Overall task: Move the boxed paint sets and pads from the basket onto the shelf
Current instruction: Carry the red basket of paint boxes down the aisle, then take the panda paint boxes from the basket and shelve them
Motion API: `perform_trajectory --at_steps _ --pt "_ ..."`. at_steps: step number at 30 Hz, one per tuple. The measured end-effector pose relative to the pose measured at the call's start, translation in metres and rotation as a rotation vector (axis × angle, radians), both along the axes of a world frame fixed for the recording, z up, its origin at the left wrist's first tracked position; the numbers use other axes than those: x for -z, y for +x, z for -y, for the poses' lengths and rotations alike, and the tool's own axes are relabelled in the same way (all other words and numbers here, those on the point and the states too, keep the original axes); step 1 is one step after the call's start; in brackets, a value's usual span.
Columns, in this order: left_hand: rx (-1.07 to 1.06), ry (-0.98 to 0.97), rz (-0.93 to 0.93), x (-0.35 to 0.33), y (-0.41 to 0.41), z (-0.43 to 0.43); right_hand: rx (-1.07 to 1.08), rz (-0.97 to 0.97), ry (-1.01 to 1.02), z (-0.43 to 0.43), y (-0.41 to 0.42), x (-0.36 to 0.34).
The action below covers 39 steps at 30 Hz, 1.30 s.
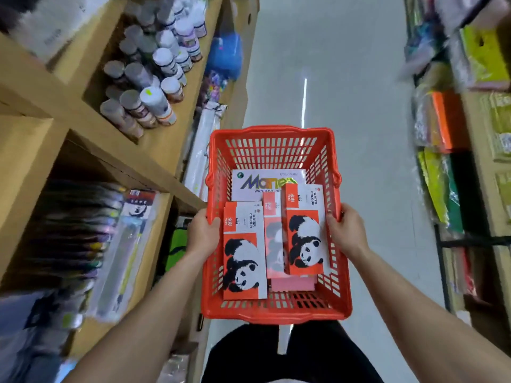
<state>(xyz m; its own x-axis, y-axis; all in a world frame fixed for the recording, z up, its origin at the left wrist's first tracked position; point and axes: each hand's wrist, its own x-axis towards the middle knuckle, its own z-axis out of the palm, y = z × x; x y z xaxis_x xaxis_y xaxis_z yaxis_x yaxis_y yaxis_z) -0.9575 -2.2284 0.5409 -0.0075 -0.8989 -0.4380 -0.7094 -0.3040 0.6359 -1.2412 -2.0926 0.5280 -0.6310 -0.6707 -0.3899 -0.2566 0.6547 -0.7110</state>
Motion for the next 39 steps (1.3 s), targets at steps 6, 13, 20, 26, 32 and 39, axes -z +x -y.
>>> perform_trajectory --at_steps 6,13,20,26,32,39 --pt "-0.006 0.010 0.086 0.067 -0.034 0.070 0.021 0.007 0.055 0.072 -0.030 0.078" --pt "0.013 0.064 0.075 0.119 -0.056 0.113 0.043 0.045 0.103 0.112 -0.047 0.124" --pt "0.026 0.123 0.048 0.138 -0.049 0.128 0.010 0.070 0.186 0.124 -0.053 0.132" --pt "0.012 0.015 -0.004 0.127 -0.039 0.114 -0.078 -0.247 0.056 0.134 -0.056 0.096" --pt "-0.089 0.044 -0.059 0.127 -0.034 0.094 -0.576 -0.307 -0.070 0.204 -0.012 0.095" --pt "-0.153 0.047 -0.206 0.143 -0.017 0.073 -1.215 -0.366 0.398 0.292 0.057 0.166"
